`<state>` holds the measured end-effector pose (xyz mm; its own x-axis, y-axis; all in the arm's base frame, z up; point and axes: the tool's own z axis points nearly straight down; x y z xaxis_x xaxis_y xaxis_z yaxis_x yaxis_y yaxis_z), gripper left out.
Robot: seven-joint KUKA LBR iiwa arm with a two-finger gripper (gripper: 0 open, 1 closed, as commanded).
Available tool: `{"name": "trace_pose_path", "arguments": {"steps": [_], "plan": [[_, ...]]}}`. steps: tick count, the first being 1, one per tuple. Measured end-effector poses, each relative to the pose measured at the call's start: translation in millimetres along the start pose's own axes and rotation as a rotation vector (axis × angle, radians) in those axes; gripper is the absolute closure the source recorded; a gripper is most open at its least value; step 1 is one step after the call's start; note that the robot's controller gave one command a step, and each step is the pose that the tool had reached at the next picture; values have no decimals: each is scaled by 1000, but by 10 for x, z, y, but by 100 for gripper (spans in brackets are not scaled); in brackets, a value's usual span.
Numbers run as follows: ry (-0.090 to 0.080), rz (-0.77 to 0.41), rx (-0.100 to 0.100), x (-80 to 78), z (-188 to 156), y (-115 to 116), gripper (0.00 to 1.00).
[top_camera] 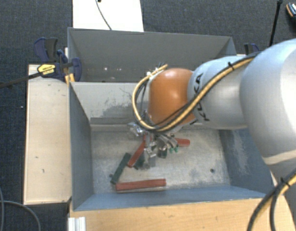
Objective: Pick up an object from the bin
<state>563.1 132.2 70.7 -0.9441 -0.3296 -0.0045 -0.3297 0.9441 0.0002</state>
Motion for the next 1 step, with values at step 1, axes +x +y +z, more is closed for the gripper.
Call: {"name": "trace_pose_path", "arguments": {"steps": [1], "plan": [[1,90,-1,2,11,-64,0]]}}
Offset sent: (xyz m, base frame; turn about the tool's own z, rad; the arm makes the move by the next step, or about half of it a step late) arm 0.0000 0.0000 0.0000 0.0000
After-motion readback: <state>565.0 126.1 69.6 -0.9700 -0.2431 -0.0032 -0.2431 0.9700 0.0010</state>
